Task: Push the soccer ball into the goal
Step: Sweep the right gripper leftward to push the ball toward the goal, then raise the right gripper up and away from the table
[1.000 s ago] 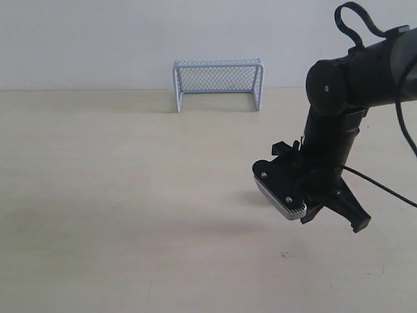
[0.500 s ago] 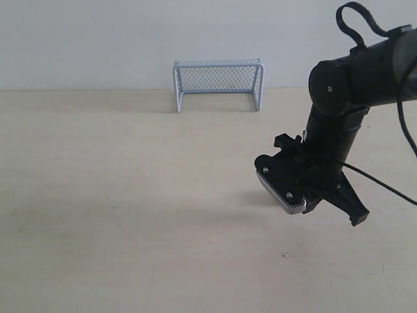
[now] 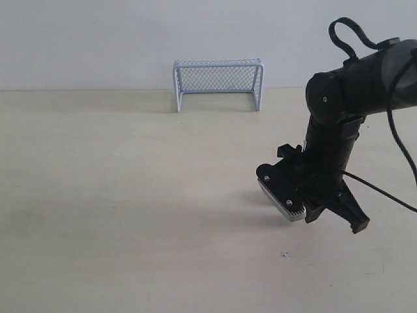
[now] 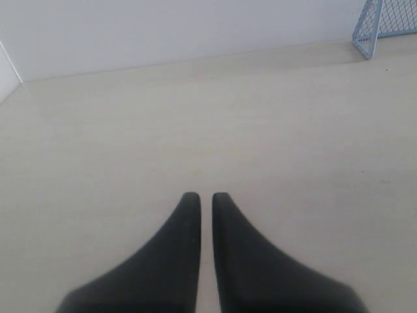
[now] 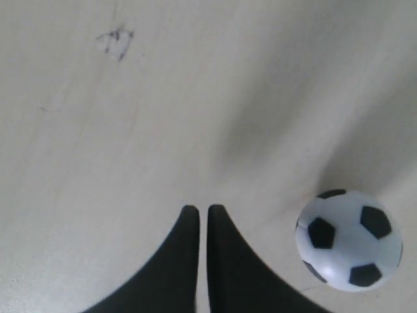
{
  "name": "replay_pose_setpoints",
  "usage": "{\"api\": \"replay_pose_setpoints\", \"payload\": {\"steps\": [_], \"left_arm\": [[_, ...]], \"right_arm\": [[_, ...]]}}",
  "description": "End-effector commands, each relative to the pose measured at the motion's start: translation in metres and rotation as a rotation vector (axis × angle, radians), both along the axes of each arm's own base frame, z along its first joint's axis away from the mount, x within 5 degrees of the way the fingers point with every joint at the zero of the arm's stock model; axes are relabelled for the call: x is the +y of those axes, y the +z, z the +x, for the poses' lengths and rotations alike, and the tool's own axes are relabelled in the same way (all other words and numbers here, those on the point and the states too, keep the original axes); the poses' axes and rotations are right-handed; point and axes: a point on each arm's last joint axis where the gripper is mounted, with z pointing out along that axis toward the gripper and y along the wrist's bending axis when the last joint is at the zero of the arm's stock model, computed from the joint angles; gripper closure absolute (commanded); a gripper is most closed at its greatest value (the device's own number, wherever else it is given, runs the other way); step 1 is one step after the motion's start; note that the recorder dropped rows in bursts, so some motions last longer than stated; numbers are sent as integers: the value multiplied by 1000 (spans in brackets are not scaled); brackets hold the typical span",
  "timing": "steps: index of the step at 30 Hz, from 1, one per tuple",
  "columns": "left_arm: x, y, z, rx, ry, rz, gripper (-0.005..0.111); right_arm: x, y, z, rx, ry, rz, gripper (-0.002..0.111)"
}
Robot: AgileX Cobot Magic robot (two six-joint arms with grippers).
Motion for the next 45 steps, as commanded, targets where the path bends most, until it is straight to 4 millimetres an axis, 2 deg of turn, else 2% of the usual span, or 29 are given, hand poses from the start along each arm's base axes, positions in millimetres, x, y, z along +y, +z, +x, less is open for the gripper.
{"api": "replay_pose_setpoints", "payload": {"steps": [1, 14, 26, 29, 31, 32, 33, 38, 45], "left_arm": [[-1, 1, 0, -3, -6, -9, 100], [-1, 1, 0, -3, -6, -9, 100], [-1, 1, 0, -3, -6, -9, 100], [-1, 1, 0, -3, -6, -9, 100], [-1, 1, 0, -3, -6, -9, 100], [-1, 1, 0, -3, -6, -9, 100], [-1, 1, 0, -3, -6, -9, 100], [-1, 1, 0, -3, -6, -9, 100], [-1, 1, 0, -3, -6, -9, 100]], "right_arm": [[-1, 2, 2, -12, 0, 3, 108], [-6, 5, -8, 90, -3, -44, 108], [-6, 12, -8, 70, 9, -35, 108], [-1, 12, 0, -26, 32, 17, 108], [15, 10, 25, -283, 9, 180, 108], [24, 14, 42, -457, -109, 309, 108], [26, 19, 46, -512, -167, 359, 108], [15, 41, 7, -193, -52, 240, 108], [12, 56, -2, -154, -58, 233, 108]]}}
